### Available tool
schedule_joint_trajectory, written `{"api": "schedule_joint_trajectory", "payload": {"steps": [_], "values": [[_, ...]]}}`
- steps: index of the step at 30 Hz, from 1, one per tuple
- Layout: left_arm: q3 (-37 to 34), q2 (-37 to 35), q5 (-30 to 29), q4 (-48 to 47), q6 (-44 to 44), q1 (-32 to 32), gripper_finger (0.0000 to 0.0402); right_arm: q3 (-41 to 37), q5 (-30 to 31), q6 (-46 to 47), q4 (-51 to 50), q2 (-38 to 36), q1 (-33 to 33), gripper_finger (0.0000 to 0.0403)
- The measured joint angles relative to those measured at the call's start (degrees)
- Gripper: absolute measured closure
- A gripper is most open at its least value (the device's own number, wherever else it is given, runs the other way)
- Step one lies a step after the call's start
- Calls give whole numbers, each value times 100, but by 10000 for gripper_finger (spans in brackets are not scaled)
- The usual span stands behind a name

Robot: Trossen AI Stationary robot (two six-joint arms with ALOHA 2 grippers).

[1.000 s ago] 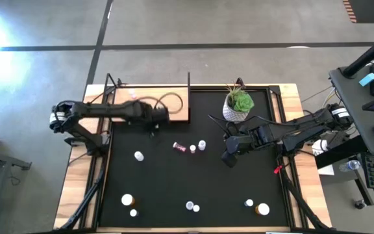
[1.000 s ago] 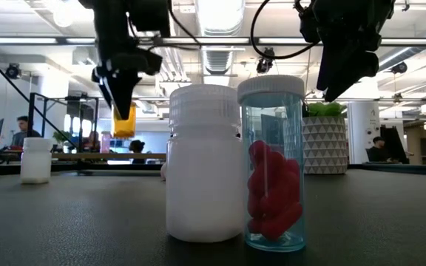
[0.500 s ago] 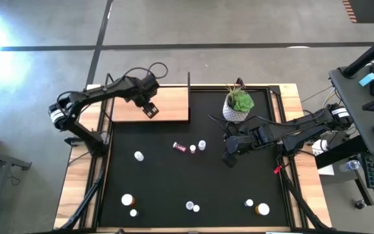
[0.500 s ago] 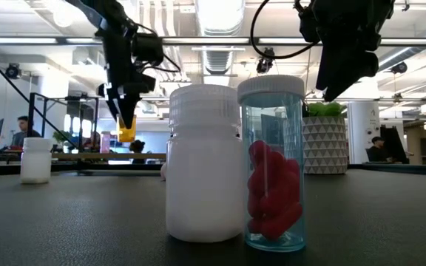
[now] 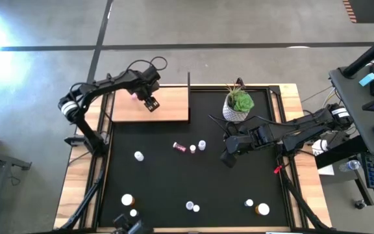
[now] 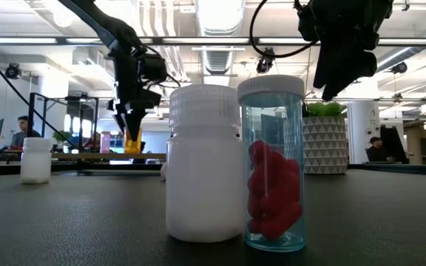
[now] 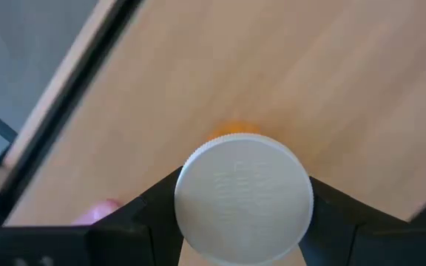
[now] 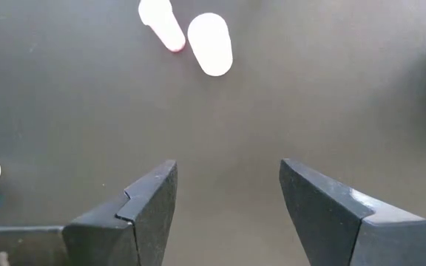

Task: Pick and place medicine bottles onto shelf by color
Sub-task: Put the top orange pill bottle on the shelf

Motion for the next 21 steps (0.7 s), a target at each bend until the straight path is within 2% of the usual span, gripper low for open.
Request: {"api": "schedule_joint_trajectory", "payload": {"steps": [10, 21], "values": [[161, 220, -36, 41, 220, 510, 213, 0, -2, 0, 17, 0, 0, 174], [147, 224, -185, 78, 281, 644, 213, 0, 0, 0, 17, 0, -2, 174]]}}
